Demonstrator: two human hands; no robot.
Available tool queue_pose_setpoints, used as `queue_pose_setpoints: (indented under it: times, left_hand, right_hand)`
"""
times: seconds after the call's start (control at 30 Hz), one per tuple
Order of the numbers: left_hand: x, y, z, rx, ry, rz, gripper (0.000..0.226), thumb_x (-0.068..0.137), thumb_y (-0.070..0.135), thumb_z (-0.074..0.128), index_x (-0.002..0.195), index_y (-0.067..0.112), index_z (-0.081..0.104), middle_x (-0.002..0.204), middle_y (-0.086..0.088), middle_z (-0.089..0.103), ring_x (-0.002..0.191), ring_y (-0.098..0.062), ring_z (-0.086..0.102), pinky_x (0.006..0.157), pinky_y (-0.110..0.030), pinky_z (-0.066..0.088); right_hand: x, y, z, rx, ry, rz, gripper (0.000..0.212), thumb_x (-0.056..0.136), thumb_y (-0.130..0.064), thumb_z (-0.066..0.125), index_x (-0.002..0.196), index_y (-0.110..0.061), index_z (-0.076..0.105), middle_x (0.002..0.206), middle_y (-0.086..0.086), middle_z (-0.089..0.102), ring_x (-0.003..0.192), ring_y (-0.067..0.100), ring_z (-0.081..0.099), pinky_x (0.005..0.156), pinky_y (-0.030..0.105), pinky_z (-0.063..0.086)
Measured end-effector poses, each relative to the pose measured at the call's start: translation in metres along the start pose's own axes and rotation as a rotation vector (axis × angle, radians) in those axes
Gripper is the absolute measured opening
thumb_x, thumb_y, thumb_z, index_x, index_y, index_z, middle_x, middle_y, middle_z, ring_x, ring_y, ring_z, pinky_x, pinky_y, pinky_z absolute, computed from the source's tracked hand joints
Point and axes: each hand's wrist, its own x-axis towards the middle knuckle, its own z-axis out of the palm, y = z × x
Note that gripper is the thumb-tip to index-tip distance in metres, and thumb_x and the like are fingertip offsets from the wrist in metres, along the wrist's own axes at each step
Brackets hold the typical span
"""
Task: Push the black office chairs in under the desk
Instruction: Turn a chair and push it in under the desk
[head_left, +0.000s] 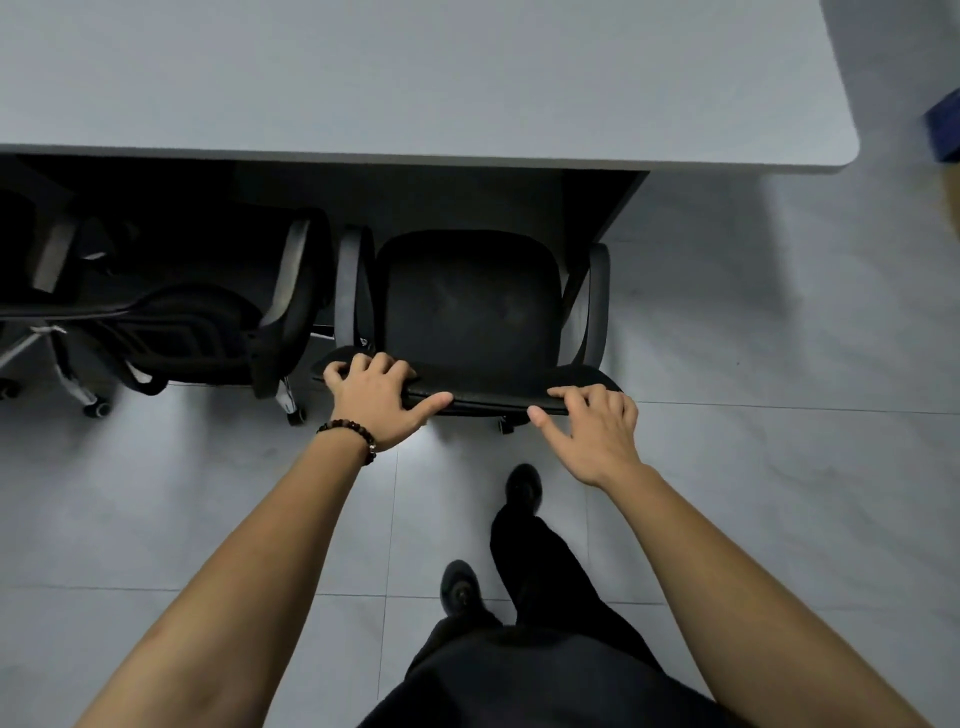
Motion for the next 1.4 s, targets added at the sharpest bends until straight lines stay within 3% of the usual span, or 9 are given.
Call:
queue_pose_setpoints:
  times: [0.53,0.67,0.83,0.97,1.4]
  left_hand:
    - [0.098,0.037,-0.027,0.016,-0.019,-0.049,0.083,0.072,0.089,0.017,0.11,0.031,0.061,0.114,0.002,0.058,0.112,-0.024,0.045,0.101,-0.049,0.023]
    - [0.095,0.037,-0.023,-0.011,-0.011,-0.028,0.081,0.072,0.089,0.019,0.109,0.031,0.062,0.111,0.003,0.058,0.109,-0.022,0.045,0.101,-0.048,0.022]
    - [0.079,0.028,-0.017,-0.139,0.001,-0.03,0.072,0.08,0.075,0.017,0.111,0.029,0.063,0.111,0.004,0.06,0.109,-0.02,0.044,0.101,-0.042,0.02]
    - [0.061,0.028,-0.006,-0.097,0.022,0.02,0.064,0.086,0.07,0.021,0.109,0.029,0.065,0.109,0.008,0.059,0.109,-0.019,0.044,0.101,-0.044,0.022]
    - [0.069,0.042,-0.007,-0.091,0.019,-0.021,0.069,0.082,0.076,0.02,0.108,0.029,0.064,0.106,0.005,0.058,0.107,-0.021,0.044,0.096,-0.041,0.022]
  right_hand:
    - [0.104,0.025,-0.055,0.028,0.02,-0.029,0.066,0.088,-0.075,0.029,0.133,-0.03,0.05,0.131,0.003,0.047,0.13,0.024,0.031,0.115,0.039,0.01]
    - [0.099,0.027,-0.046,0.06,0.044,0.002,0.076,0.083,-0.081,0.018,0.13,-0.031,0.052,0.129,0.001,0.049,0.131,0.022,0.033,0.116,0.041,0.006]
    - [0.078,0.019,-0.037,0.081,0.06,0.062,0.065,0.087,-0.076,0.027,0.125,-0.03,0.054,0.126,0.001,0.048,0.128,0.023,0.034,0.116,0.042,0.007]
    - [0.057,0.025,-0.024,0.044,0.093,0.047,0.069,0.085,-0.078,0.022,0.123,-0.03,0.054,0.125,0.001,0.05,0.125,0.022,0.037,0.114,0.043,0.012]
    - [0.078,0.034,-0.038,0.056,0.082,0.054,0.07,0.083,-0.08,0.022,0.126,-0.033,0.052,0.131,0.0,0.046,0.132,0.021,0.03,0.118,0.044,0.002]
